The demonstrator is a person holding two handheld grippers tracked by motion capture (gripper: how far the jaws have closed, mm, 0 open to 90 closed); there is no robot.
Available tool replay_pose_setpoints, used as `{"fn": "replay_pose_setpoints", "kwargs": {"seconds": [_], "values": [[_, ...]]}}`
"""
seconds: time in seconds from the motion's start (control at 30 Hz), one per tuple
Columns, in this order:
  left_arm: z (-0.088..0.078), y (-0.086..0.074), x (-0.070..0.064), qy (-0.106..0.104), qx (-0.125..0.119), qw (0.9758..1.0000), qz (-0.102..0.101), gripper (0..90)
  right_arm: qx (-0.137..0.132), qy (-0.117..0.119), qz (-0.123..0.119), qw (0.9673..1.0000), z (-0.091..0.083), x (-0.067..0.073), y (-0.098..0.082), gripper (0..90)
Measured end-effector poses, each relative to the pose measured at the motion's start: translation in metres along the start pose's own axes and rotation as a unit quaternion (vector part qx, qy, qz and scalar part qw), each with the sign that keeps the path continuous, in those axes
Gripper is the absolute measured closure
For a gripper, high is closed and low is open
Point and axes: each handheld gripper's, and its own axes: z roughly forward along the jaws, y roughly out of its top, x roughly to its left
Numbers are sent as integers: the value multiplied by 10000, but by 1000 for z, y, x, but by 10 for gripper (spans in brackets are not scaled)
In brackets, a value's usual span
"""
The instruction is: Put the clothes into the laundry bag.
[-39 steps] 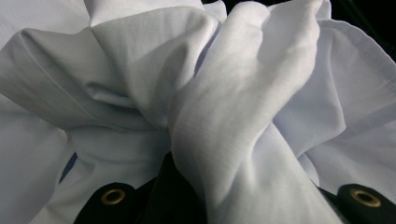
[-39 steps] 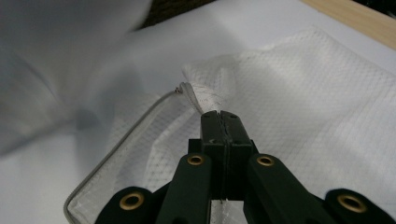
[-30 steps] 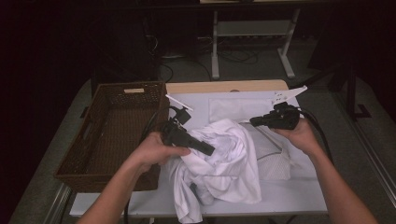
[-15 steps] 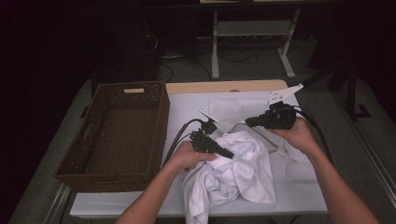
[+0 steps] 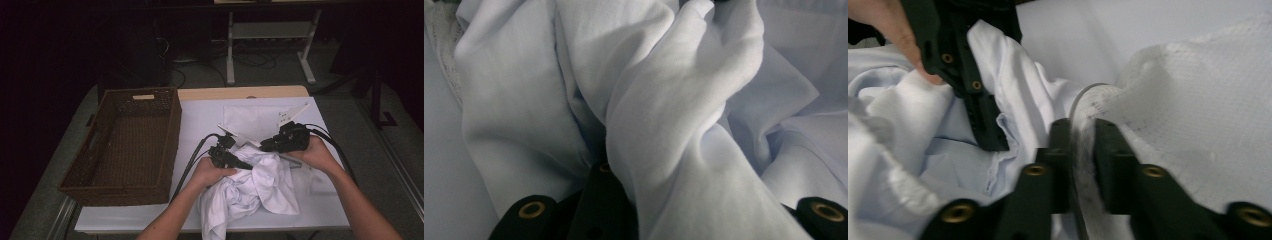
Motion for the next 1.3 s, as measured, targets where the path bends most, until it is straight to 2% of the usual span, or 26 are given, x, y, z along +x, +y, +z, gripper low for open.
{"fn": "replay_pose_setpoints", "kwargs": {"seconds": [0.07, 0.13, 0.17, 0.23, 0.27, 0.4, 0.5, 0.6, 0.67, 0.73, 0.77, 0.8, 0.83, 0.87, 0.9, 0.97, 1.03, 1.1, 1.2, 1.27, 1.3], "values": [[0, 0, -1, 18, -11, 10000, 89, 767, 49, -82, 34, 9999, 2, -2, -1, 665], [0, -1, -1, 12, -38, 9999, 113, 766, 107, -81, 85, 9999, 4, -4, -2, 666], [-1, -1, -2, 19, -29, 9999, 131, 764, 156, -92, 101, 9998, 7, -5, -3, 683], [-3, -1, -3, 14, -28, 9999, 148, 748, 253, -128, 39, 9996, 10, -6, -4, 807], [-4, -1, -4, -4, -48, 9999, 144, 718, 234, -153, -24, 9996, 11, -5, -4, 853], [-19, 0, -10, -128, -115, 9997, 158, 513, 52, -131, -48, 9999, 5, -4, -2, 871], [-38, 0, -17, -18, -231, 9995, 220, 399, -49, -163, -32, 9999, -2, -4, -1, 871], [-53, 3, -19, 42, -397, 9990, 192, 349, -110, -196, -37, 9997, -7, -3, 0, 871], [-54, 6, -21, 52, -385, 9991, 177, 336, -143, -185, -40, 9997, -8, -3, 0, 873], [-49, 9, -21, 31, -365, 9991, 199, 360, -145, -192, -56, 9997, -8, -2, 1, 874], [-43, 10, -20, 25, -308, 9992, 239, 423, -156, -187, -65, 9997, -9, -2, 2, 876], [-37, 10, -20, 142, -292, 9990, 300, 522, -183, -163, -90, 9997, -10, -1, 3, 877], [-29, 9, -22, 564, -175, 9967, 552, 660, -200, -151, -93, 9996, -10, 0, 4, 877], [-20, 8, -24, 867, -13, 9933, 761, 733, -197, -151, -135, 9996, -11, 1, 5, 879], [-12, 7, -25, 878, 42, 9929, 804, 775, -203, -132, -150, 9996, -11, 2, 7, 879], [-4, 5, -29, 823, -20, 9924, 910, 817, -241, -92, -211, 9994, -13, 4, 9, 881], [0, 6, -33, 638, -53, 9941, 879, 831, -383, -34, -235, 9990, -15, 6, 12, 881], [0, 8, -39, 179, -205, 9966, 781, 836, -400, -19, -269, 9988, -16, 8, 16, 881], [-4, 12, -48, -222, -425, 9954, 833, 840, -423, 5, -323, 9986, -18, 12, 18, 882], [-7, 15, -48, -202, -533, 9947, 850, 839, -441, 21, -347, 9984, -20, 14, 18, 881], [-9, 16, -45, -119, -620, 9947, 807, 840, -459, 32, -347, 9983, -21, 15, 17, 881]]}}
